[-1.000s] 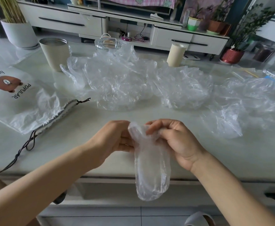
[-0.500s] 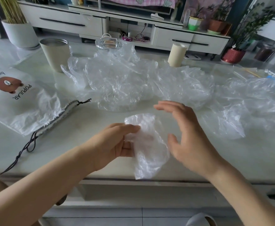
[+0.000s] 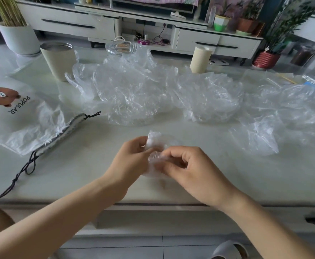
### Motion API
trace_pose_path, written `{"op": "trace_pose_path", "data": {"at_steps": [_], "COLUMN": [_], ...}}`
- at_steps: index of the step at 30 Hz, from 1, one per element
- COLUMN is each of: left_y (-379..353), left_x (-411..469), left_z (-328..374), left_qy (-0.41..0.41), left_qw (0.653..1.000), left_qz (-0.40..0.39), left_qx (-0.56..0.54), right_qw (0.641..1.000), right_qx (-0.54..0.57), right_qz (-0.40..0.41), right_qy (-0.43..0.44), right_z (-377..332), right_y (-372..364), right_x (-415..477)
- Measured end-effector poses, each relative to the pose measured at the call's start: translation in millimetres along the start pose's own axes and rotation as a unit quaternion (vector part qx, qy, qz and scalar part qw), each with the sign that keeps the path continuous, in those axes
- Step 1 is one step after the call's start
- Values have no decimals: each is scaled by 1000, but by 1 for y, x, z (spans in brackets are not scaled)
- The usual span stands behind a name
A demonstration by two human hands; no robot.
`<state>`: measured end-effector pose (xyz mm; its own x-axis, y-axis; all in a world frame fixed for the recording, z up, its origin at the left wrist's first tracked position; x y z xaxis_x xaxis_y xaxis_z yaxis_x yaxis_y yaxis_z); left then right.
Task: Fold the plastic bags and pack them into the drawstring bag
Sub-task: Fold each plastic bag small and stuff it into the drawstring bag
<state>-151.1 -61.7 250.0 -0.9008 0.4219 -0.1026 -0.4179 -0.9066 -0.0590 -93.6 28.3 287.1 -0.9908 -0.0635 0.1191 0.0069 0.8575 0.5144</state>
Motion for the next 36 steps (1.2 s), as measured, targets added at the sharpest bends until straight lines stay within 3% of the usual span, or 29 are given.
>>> {"op": "trace_pose_path", "data": {"at_steps": [4,6,10,13,17,22,24,29,33,36], "left_y": [-16,-16,-1,20,25,20,23,5,-8,-14], "left_x": [-1,-2,-4,-7,-10,-2,2,1,0,-3], "left_z": [-5,-6,-4,8,27,12,2,-11,-16,-8], "left_qy": [64,47,-46,-96,-152,-86,-21,82,130,116], "left_qw": [988,992,998,980,961,983,992,985,964,960], "left_qz": [-81,-84,38,155,189,148,125,-3,-38,-68], "left_qx": [-119,-80,17,80,134,60,-4,-150,-231,-245], "right_qw": [996,995,998,998,993,963,966,998,997,992], "right_qx": [-1,-5,-9,-42,-54,-206,-188,22,-13,-33], "right_qz": [18,29,20,36,109,121,116,40,76,110], "right_qy": [-83,-95,-67,-33,-9,125,137,51,-26,-61], "right_z": [23,25,15,3,0,-25,-26,-15,5,13], "right_y": [3,3,-10,-14,0,4,4,-1,2,7], "right_x": [6,7,7,2,3,1,-1,5,9,9]}}
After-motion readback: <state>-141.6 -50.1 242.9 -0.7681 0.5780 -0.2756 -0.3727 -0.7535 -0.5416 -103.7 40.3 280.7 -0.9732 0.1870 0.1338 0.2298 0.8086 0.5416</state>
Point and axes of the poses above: each hand's wrist, its own x-axis towards the middle knuckle, its own y-axis out of the back of the hand, z = x × y, the point moved 8 cm from there along x, towards the middle knuckle, and after that the axes turned 4 degrees about -x, right-handed, at the moved point
